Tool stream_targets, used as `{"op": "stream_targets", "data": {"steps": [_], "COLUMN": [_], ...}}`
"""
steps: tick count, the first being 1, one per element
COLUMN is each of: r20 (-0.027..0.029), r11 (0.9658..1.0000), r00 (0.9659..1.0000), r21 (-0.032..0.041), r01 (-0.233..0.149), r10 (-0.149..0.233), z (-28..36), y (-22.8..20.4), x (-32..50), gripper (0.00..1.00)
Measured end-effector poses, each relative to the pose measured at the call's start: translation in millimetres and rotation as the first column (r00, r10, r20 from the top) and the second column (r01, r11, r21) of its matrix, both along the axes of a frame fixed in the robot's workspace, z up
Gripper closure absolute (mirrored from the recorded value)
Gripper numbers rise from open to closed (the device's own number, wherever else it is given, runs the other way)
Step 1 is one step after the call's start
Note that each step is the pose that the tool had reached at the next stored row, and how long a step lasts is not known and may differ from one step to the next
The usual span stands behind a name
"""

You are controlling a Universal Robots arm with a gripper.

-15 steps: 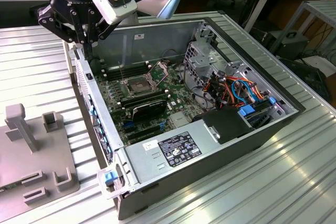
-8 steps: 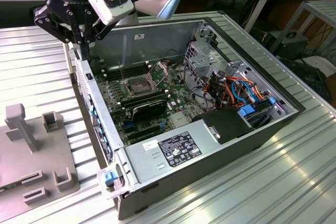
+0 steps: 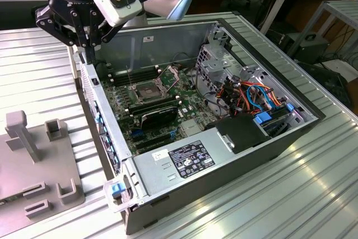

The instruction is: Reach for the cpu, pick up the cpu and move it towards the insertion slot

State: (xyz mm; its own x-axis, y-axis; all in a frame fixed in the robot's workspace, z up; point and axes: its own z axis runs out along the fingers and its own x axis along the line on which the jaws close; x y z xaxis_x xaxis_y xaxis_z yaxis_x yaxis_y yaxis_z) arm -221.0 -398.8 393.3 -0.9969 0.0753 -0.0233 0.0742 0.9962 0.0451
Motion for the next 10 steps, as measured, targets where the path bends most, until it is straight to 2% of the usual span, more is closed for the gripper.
{"op": "stream_targets", "data": {"steps": [10], "r20": [0.0001], "r11": [1.0000], "r00": [1.0000], "r21": [0.0001], "r01": [0.000], "r10": [0.000], "z": [-0.1], "y": [0.0], "x": [-5.3], "gripper": [0.89]}}
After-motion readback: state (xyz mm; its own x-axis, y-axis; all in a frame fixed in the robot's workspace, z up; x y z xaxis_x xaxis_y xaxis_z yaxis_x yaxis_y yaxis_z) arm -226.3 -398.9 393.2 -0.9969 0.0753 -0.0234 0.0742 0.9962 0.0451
